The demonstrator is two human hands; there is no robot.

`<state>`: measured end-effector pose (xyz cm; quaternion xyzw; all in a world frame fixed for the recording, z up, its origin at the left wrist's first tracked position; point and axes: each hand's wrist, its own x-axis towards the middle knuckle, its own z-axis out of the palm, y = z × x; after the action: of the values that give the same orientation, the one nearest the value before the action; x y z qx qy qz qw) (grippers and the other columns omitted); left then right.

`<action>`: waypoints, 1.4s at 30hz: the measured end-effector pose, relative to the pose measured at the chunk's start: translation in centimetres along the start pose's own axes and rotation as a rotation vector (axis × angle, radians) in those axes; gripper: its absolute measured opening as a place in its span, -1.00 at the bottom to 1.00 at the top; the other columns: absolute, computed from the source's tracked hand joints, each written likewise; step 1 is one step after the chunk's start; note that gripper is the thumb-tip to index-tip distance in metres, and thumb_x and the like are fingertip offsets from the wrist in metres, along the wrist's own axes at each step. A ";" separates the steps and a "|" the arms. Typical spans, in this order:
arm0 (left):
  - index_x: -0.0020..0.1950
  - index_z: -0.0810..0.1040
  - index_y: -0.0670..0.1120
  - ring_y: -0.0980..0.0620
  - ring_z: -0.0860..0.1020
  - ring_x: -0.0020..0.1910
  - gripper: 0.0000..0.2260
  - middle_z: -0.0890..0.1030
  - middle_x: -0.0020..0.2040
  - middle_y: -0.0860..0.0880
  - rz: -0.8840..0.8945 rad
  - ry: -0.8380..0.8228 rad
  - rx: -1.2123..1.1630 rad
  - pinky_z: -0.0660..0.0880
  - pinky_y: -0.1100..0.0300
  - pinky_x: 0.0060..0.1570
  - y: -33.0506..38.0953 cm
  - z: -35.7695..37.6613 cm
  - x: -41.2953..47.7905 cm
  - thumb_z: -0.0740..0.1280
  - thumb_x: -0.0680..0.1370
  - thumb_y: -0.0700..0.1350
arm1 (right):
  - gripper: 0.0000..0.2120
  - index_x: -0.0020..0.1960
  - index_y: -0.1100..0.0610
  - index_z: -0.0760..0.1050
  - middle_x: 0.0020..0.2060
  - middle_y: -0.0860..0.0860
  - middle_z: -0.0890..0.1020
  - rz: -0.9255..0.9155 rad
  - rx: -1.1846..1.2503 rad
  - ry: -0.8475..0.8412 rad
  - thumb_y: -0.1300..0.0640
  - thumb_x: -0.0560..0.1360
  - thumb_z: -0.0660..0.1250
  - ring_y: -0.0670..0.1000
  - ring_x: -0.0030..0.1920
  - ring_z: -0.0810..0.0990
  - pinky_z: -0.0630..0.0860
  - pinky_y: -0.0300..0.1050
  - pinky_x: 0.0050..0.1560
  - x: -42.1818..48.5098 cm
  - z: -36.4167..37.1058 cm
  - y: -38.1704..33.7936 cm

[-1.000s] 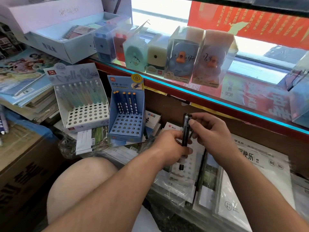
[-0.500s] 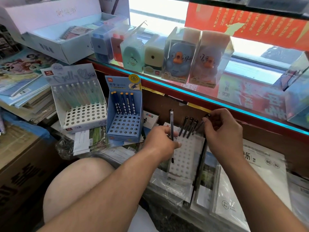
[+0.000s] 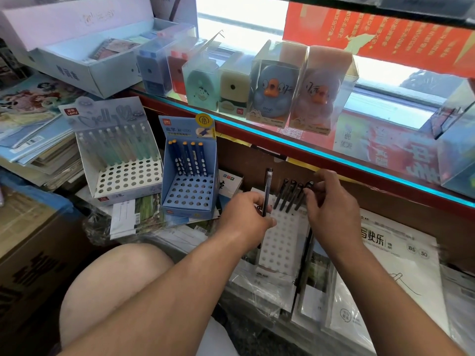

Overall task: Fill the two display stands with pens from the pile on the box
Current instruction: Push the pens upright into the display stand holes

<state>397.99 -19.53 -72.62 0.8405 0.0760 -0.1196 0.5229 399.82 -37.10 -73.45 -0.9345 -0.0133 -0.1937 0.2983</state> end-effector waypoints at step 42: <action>0.36 0.48 0.00 -0.05 0.62 0.06 -0.57 0.63 0.18 -0.06 -0.033 -0.200 0.399 0.60 0.07 -0.01 -0.8 0.7 -0.2 0.51 0.53 -0.05 | -0.82 0.21 0.06 0.60 -0.09 -0.13 0.61 -0.043 0.175 -0.061 0.10 0.62 0.37 -0.13 -0.08 0.58 0.48 -0.34 -0.09 0.2 0.2 -1.7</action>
<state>397.55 -19.79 -73.54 0.9098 0.0124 -0.2237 0.3493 399.86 -35.66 -72.55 -0.9099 -0.0592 -0.1694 0.3740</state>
